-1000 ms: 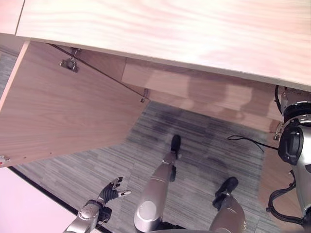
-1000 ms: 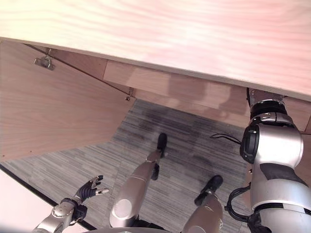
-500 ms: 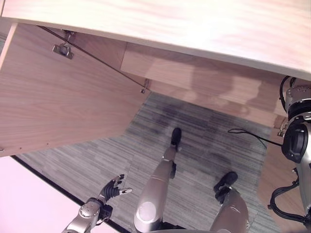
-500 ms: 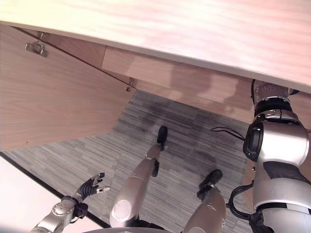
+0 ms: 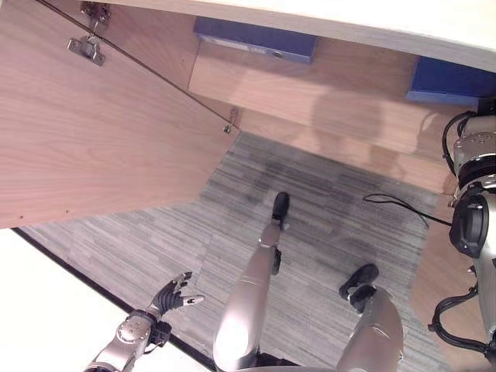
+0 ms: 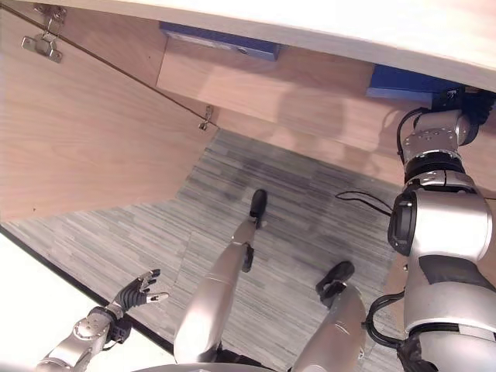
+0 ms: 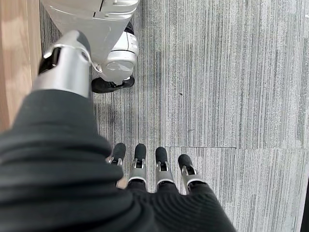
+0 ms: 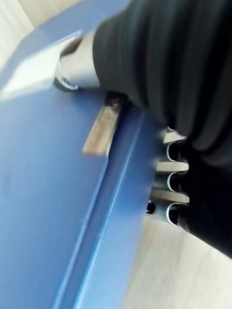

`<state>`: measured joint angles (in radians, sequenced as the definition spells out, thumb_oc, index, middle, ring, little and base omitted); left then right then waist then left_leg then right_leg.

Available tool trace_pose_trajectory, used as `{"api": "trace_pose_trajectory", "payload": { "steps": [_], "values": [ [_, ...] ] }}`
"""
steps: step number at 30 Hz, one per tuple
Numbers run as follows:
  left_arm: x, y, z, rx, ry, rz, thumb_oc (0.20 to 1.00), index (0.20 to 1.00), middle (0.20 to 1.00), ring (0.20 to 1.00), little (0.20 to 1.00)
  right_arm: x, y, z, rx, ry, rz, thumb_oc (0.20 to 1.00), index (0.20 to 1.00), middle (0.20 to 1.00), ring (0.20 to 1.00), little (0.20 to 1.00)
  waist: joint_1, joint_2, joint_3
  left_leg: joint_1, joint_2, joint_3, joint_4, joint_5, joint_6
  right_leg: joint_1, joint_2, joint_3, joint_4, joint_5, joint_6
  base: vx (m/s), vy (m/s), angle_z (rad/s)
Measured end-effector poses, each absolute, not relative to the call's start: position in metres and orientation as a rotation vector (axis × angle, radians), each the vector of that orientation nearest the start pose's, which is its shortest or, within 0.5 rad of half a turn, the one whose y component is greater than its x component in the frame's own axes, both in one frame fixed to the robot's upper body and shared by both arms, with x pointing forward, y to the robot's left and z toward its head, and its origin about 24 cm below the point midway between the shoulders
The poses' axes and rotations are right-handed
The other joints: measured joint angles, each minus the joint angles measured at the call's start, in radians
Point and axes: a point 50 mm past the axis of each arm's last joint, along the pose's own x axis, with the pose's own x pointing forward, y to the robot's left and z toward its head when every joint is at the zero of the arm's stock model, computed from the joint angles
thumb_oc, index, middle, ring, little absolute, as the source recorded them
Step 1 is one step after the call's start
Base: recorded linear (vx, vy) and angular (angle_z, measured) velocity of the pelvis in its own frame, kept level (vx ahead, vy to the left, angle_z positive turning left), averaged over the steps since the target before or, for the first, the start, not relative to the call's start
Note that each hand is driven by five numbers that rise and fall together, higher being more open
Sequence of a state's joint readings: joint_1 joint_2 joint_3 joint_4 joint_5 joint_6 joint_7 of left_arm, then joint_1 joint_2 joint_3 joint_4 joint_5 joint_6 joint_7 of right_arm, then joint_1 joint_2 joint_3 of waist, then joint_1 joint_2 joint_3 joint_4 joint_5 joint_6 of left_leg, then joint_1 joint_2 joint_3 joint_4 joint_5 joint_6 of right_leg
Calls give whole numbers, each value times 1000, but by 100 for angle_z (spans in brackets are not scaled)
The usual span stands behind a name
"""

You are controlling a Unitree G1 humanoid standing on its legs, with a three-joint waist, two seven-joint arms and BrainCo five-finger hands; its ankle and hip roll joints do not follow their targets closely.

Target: Put the empty folder in the office cabinet

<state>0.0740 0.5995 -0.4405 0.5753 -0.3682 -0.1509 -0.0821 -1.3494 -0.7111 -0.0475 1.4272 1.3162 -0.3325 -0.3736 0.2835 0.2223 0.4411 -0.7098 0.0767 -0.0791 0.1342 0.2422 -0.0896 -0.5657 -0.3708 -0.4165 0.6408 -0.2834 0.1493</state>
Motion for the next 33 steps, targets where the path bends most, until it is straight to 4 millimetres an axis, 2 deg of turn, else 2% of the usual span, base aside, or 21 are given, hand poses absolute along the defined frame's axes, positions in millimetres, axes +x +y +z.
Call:
{"api": "trace_pose_trajectory", "payload": {
  "steps": [6, 14, 23, 29, 33],
  "values": [
    [177, 246, -74, 297, 620, -224, 1000, 1000, 1000, 1000, 1000, 370, -354, 257, 1040, -386, -846, 1000, 1000, 1000, 1000, 1000, -3, 0, 0, 8, 0, -3, 0, 6, 2, 11, 0, -4, 1, 0, 0, 0, 0, 0],
    [180, 246, -69, 308, 604, -232, 1000, 1000, 1000, 1000, 1000, 365, -360, 243, 1057, -268, -936, 1000, 1000, 1000, 1000, 1000, -4, -2, -4, 37, 0, -9, -8, 9, 4, 36, 0, -7, 10, -1, -2, 0, 0, 0],
    [178, 253, -68, 330, 621, -223, 1000, 1000, 1000, 1000, 1000, 367, -358, 238, 1038, -191, -936, 1000, 1000, 1000, 1000, 1000, 5, 1, -27, 57, 0, -9, -19, 16, 6, 48, -2, -6, 15, -1, -2, 0, 0, 0],
    [173, 254, -70, 325, 641, -240, 1000, 1000, 1000, 1000, 1000, 354, -375, 236, 812, -44, -978, 1000, 1000, 1000, 1000, 1000, 19, 15, -52, 71, -1, -15, -38, 26, 8, 61, -2, -14, 14, -2, -2, 0, -6, 1],
    [171, 253, -71, 322, 660, -255, 1000, 1000, 1000, 1000, 1000, 339, -392, 229, 746, 23, -1008, 1000, 1000, 1000, 1000, 1000, 34, 23, -63, 87, -2, -23, -58, 38, 13, 75, -3, -24, 13, -2, -3, 8, -25, 7]
  ]
}}
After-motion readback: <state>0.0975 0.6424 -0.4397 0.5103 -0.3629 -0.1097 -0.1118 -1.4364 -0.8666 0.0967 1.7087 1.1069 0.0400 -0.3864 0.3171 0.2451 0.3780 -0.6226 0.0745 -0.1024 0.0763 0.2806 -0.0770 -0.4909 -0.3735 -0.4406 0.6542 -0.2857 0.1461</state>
